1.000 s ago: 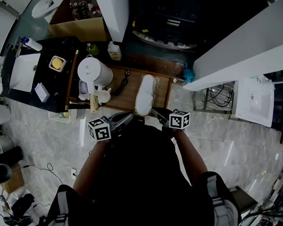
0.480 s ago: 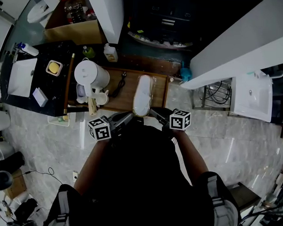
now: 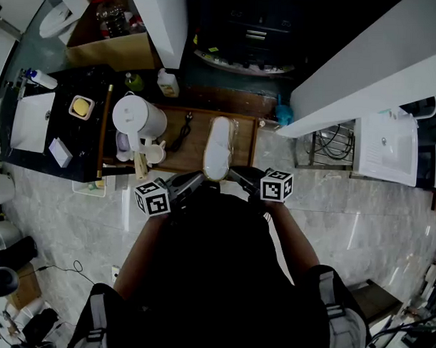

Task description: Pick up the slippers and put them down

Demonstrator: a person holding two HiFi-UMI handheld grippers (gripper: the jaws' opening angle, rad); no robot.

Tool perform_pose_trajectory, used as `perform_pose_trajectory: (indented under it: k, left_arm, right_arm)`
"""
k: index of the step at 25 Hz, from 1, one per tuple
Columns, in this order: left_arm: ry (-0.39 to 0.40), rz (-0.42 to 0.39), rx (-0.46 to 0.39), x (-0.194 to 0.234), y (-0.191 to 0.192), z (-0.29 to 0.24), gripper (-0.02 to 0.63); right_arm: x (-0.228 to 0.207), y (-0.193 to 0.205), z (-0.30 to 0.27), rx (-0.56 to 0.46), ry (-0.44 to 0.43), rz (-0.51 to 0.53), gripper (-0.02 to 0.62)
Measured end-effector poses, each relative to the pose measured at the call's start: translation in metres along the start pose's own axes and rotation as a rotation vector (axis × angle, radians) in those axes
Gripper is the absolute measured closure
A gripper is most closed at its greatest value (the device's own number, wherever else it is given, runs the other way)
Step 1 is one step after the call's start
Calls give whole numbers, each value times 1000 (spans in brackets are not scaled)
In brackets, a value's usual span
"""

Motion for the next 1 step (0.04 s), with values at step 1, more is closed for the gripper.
perform_pose_trajectory:
  k: [1]
  left_arm:
    - [-1,1,0,1,0,0,594]
  right_arm:
    - [0,0,-1,2,0,-2,589]
Point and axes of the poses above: the fingertips, and each gripper's own axes: z backward along the fingers, x to its left, y out of its underside, the point moved 4 cm from there along z, backward along the fingers, and after that the axes turned 15 degrees about x, right-handed, at the moved point
